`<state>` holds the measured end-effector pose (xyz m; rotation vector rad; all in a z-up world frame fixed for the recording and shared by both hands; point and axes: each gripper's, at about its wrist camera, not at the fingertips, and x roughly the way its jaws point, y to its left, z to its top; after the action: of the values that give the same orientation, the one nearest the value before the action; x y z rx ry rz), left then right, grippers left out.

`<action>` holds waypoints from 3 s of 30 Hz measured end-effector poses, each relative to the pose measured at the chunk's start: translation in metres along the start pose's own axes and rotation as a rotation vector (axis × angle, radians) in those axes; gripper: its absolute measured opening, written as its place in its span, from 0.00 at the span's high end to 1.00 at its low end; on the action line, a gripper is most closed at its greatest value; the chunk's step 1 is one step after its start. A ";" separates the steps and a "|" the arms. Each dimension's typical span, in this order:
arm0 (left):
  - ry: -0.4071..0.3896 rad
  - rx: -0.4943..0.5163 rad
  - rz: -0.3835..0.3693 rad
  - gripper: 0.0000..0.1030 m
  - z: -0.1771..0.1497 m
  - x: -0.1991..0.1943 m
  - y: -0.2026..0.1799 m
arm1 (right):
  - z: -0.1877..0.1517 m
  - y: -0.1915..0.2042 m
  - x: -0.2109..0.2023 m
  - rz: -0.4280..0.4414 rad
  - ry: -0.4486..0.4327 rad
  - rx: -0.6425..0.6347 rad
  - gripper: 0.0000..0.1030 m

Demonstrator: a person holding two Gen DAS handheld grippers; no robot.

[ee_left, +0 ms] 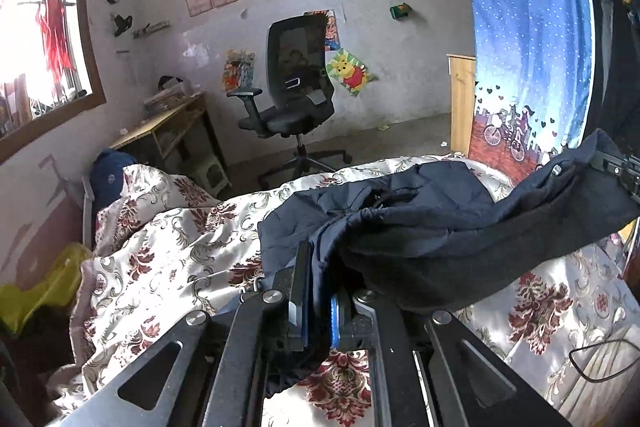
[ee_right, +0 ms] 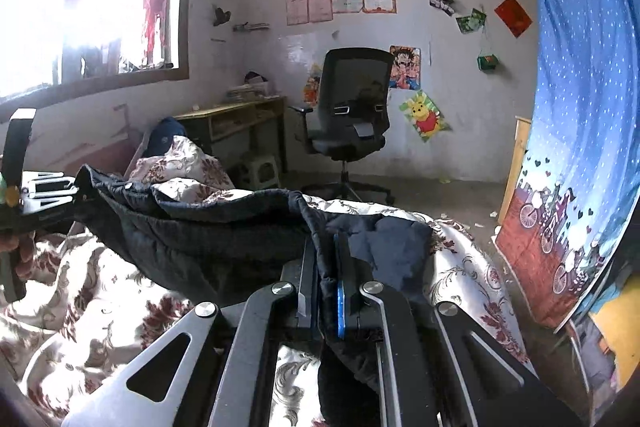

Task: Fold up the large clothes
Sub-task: 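Lift the hem with both tools and fold it over the jacket body, then open both tools to release the folded hem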

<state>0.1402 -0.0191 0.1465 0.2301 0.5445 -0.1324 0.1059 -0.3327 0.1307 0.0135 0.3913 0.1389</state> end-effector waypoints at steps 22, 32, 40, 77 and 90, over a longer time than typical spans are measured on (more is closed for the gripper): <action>0.143 -0.187 -0.001 0.93 0.044 0.119 0.026 | 0.036 0.008 0.090 -0.039 0.026 -0.077 0.95; 0.137 -0.172 -0.007 0.93 0.062 0.197 0.031 | 0.066 -0.008 0.166 -0.045 0.026 -0.094 0.97; 0.187 -0.150 -0.014 0.93 0.064 0.280 0.031 | 0.073 -0.031 0.262 -0.054 0.079 -0.089 0.97; 0.177 -0.168 -0.002 0.05 0.031 0.358 0.030 | 0.029 -0.062 0.374 -0.065 0.223 0.004 0.36; 0.116 -0.172 -0.003 0.01 0.030 0.330 0.028 | 0.022 -0.067 0.316 -0.015 0.202 0.085 0.19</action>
<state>0.4397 -0.0211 0.0033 0.0696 0.6681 -0.0746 0.4125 -0.3553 0.0282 0.0809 0.5985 0.1085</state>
